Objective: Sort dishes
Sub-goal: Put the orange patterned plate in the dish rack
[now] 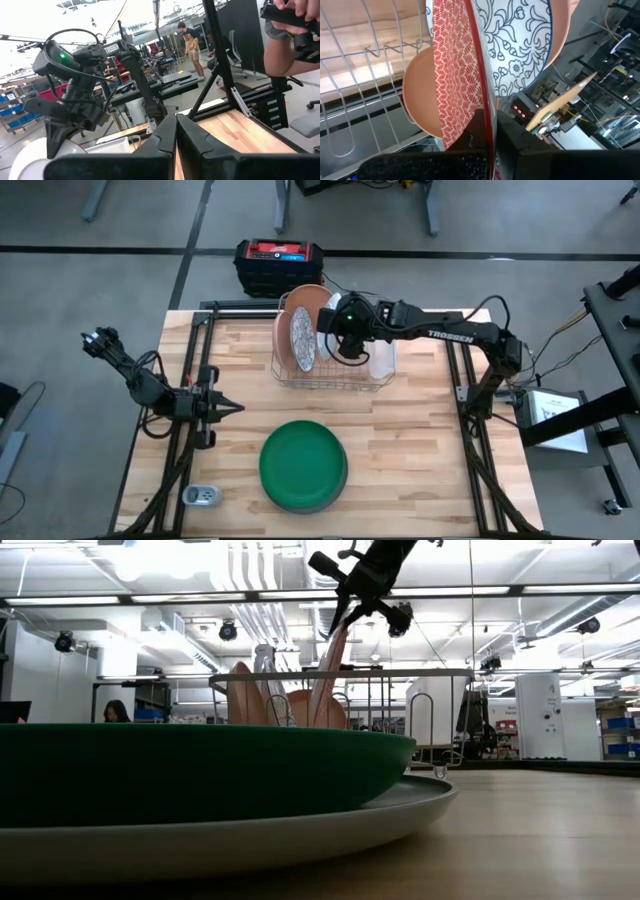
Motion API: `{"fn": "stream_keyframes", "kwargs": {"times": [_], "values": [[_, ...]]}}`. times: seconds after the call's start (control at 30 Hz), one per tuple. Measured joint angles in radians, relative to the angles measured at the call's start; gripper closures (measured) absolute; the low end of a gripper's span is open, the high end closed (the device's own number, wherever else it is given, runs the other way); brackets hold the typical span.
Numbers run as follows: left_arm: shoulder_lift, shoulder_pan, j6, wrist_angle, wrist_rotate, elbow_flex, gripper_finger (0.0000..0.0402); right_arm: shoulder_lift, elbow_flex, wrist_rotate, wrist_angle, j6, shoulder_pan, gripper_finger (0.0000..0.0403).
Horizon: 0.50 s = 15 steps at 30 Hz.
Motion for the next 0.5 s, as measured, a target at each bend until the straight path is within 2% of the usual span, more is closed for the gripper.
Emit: {"fn": "stream_keyframes", "kwargs": {"times": [0.5], "values": [[0.0, 0.0, 0.0, -0.008, 0.0, 0.0, 0.0401, 0.056, 0.0, 0.001, -0.002, -0.008, 0.002, 0.0401]]}}
